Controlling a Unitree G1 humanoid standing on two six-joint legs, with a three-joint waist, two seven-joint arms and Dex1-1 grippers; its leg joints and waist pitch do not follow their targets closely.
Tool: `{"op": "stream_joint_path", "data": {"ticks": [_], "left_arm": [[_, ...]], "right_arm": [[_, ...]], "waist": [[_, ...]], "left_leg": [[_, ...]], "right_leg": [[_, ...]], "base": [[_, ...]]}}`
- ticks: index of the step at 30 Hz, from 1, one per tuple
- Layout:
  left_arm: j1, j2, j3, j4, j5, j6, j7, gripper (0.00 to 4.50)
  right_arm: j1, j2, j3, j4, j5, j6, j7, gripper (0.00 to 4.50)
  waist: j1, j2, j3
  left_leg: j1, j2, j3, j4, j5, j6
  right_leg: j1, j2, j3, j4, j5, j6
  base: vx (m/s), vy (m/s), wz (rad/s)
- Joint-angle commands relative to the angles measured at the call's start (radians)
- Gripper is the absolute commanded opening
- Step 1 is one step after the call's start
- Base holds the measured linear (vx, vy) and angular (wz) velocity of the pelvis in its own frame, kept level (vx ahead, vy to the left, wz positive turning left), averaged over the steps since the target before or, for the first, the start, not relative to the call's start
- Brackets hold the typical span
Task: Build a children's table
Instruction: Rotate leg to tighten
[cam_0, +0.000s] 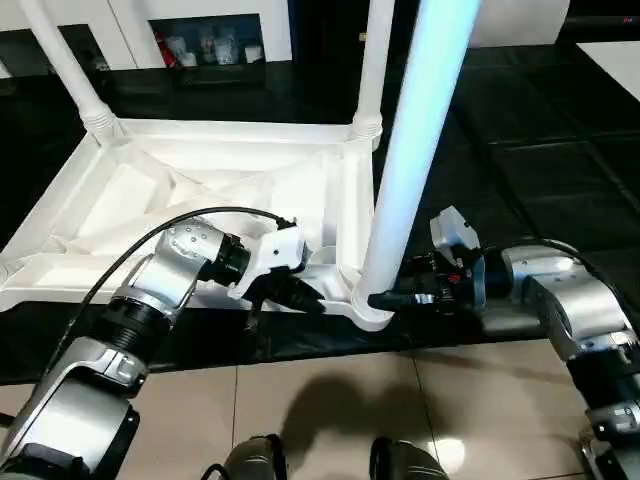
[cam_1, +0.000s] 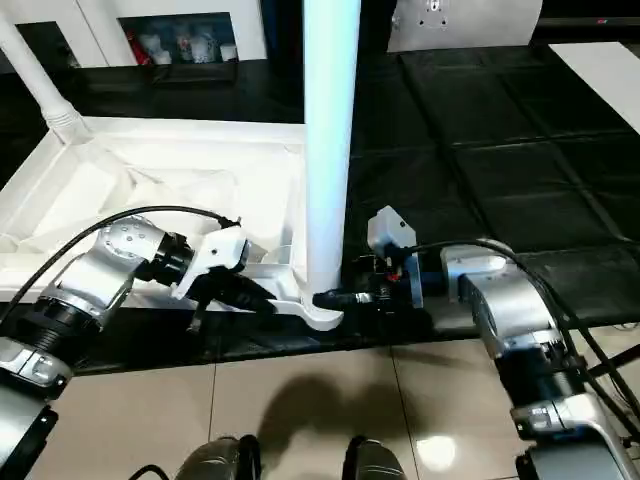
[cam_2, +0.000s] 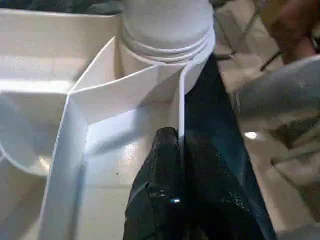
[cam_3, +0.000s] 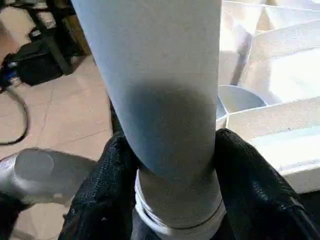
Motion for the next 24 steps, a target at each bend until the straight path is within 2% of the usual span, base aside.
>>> {"op": "stream_joint_path", "data": {"ticks": [1, 3, 4, 5, 7, 9, 10, 11, 14, 15, 16, 17, 18, 19, 20, 21, 24], "left_arm": [[-0.024, -0.039, 0.018, -0.014, -0.001, 0.048, 0.088, 0.00], [-0.036, -0.076, 0.046, -0.002, 0.002, 0.084, 0.183, 0.00], [-0.037, -0.080, 0.049, -0.001, 0.003, 0.089, 0.193, 0.00], [-0.045, -0.123, 0.070, -0.004, 0.007, 0.140, 0.286, 0.00], [-0.049, -0.149, 0.080, -0.006, 0.008, 0.169, 0.332, 0.00], [-0.051, -0.165, 0.086, -0.009, 0.008, 0.188, 0.357, 0.00], [-0.055, -0.184, 0.094, -0.009, 0.013, 0.207, 0.394, 0.00], [-0.072, -0.222, 0.115, 0.014, 0.020, 0.215, 0.482, 0.00], [-0.084, -0.249, 0.130, 0.028, 0.026, 0.222, 0.546, 0.00], [-0.099, -0.287, 0.149, 0.043, 0.028, 0.222, 0.620, 0.00], [-0.109, -0.332, 0.173, 0.051, 0.024, 0.225, 0.698, 0.00], [-0.111, -0.345, 0.177, 0.051, 0.027, 0.226, 0.721, 0.00], [-0.111, -0.345, 0.177, 0.051, 0.027, 0.226, 0.721, 0.00], [-0.109, -0.346, 0.175, 0.047, 0.033, 0.226, 0.727, 0.00], [-0.101, -0.339, 0.168, 0.037, 0.044, 0.224, 0.722, 0.00], [-0.097, -0.335, 0.165, 0.032, 0.049, 0.222, 0.718, 0.00], [-0.081, -0.313, 0.147, 0.016, 0.056, 0.217, 0.686, 0.00]], "right_arm": [[0.011, 0.041, 0.004, -0.028, -0.013, 0.027, -0.105, 1.96], [0.019, 0.094, -0.017, -0.026, -0.059, 0.041, -0.252, 1.96], [0.020, 0.100, -0.020, -0.027, -0.062, 0.044, -0.267, 1.95], [0.030, 0.164, -0.045, -0.036, -0.094, 0.090, -0.419, 1.95], [0.032, 0.203, -0.058, -0.037, -0.111, 0.108, -0.500, 1.95], [0.033, 0.225, -0.063, -0.039, -0.122, 0.119, -0.546, 1.94], [0.030, 0.254, -0.074, -0.036, -0.130, 0.135, -0.604, 1.94], [0.011, 0.311, -0.101, -0.008, -0.143, 0.140, -0.714, 1.94], [-0.001, 0.350, -0.120, 0.010, -0.152, 0.146, -0.791, 1.94], [-0.025, 0.403, -0.137, 0.042, -0.166, 0.125, -0.892, 1.94], [-0.053, 0.466, -0.157, 0.075, -0.169, 0.105, -0.984, 1.94], [-0.061, 0.486, -0.165, 0.082, -0.161, 0.097, -0.997, 1.94], [-0.061, 0.486, -0.165, 0.082, -0.161, 0.097, -0.997, 2.29], [-0.058, 0.492, -0.170, 0.075, -0.153, 0.091, -0.989, 2.29], [-0.046, 0.485, -0.168, 0.062, -0.164, 0.085, -0.984, 2.49], [-0.039, 0.480, -0.166, 0.055, -0.172, 0.084, -0.982, 2.66], [-0.016, 0.450, -0.173, 0.035, -0.176, 0.076, -0.967, 2.83]], "waist": [[-0.008, -0.015, -0.091], [-0.017, -0.018, -0.088], [-0.020, -0.017, -0.087], [-0.029, -0.016, -0.087], [-0.040, -0.016, -0.088], [-0.054, -0.019, -0.087], [-0.055, -0.017, -0.085], [-0.062, -0.016, -0.084], [-0.067, -0.016, -0.083], [-0.070, -0.017, -0.083], [-0.075, -0.014, -0.083], [-0.080, -0.018, -0.085], [-0.078, -0.017, -0.087], [-0.077, -0.016, -0.085], [-0.076, -0.021, -0.088], [-0.075, -0.020, -0.089], [-0.072, -0.021, -0.091]], "left_leg": [[0.025, 0.053, -0.014, -0.062, -0.132, 0.118], [0.025, 0.047, -0.016, -0.064, -0.171, 0.088], [0.025, 0.047, -0.016, -0.065, -0.169, 0.080], [0.021, 0.045, -0.017, -0.065, -0.169, 0.073], [0.020, 0.044, -0.020, -0.066, -0.169, 0.063], [0.018, 0.038, -0.017, -0.063, -0.177, 0.075], [0.018, 0.038, -0.017, -0.063, -0.172, 0.078], [0.018, 0.037, -0.016, -0.062, -0.173, 0.080], [0.019, 0.035, -0.018, -0.064, -0.189, 0.076], [0.018, 0.035, -0.018, -0.064, -0.187, 0.078], [0.018, 0.036, -0.017, -0.064, -0.186, 0.077], [0.017, 0.035, -0.019, -0.064, -0.183, 0.072], [0.018, 0.034, -0.019, -0.064, -0.177, 0.075], [0.018, 0.035, -0.018, -0.064, -0.171, 0.089], [0.016, 0.034, -0.016, -0.062, -0.152, 0.105], [0.015, 0.035, -0.015, -0.062, -0.130, 0.122], [0.014, 0.035, -0.014, -0.060, -0.103, 0.149]], "right_leg": [[0.066, -0.066, 0.048, -0.065, -0.225, -0.257], [0.068, -0.066, 0.044, -0.076, -0.311, -0.229], [0.066, -0.066, 0.046, -0.076, -0.316, -0.224], [0.068, -0.065, 0.045, -0.076, -0.319, -0.220], [0.067, -0.064, 0.044, -0.075, -0.320, -0.213], [0.070, -0.064, 0.044, -0.082, -0.330, -0.204], [0.067, -0.063, 0.045, -0.082, -0.323, -0.206], [0.063, -0.061, 0.045, -0.084, -0.321, -0.206], [0.064, -0.060, 0.041, -0.090, -0.360, -0.190], [0.063, -0.061, 0.042, -0.088, -0.346, -0.189], [0.060, -0.060, 0.043, -0.087, -0.337, -0.194], [0.062, -0.060, 0.041, -0.088, -0.330, -0.196], [0.063, -0.060, 0.041, -0.086, -0.321, -0.196], [0.065, -0.060, 0.042, -0.086, -0.298, -0.199], [0.068, -0.060, 0.044, -0.083, -0.264, -0.203], [0.069, -0.060, 0.044, -0.079, -0.228, -0.211], [0.071, -0.060, 0.044, -0.075, -0.181, -0.226]], "base": [[0.000, 0.000, 0.00], [0.000, 0.000, 0.00], [0.000, 0.000, 0.00], [0.000, 0.000, 0.00], [0.000, 0.000, 0.00], [0.000, 0.000, 0.00], [0.000, 0.000, 0.00], [0.000, 0.000, 0.00], [0.000, 0.000, 0.00], [0.000, 0.000, 0.00], [0.000, 0.000, 0.00], [0.000, 0.000, 0.00], [0.000, 0.000, 0.00], [0.000, 0.000, 0.00], [0.000, 0.000, 0.00], [0.000, 0.000, 0.00], [0.000, 0.000, 0.00]]}}
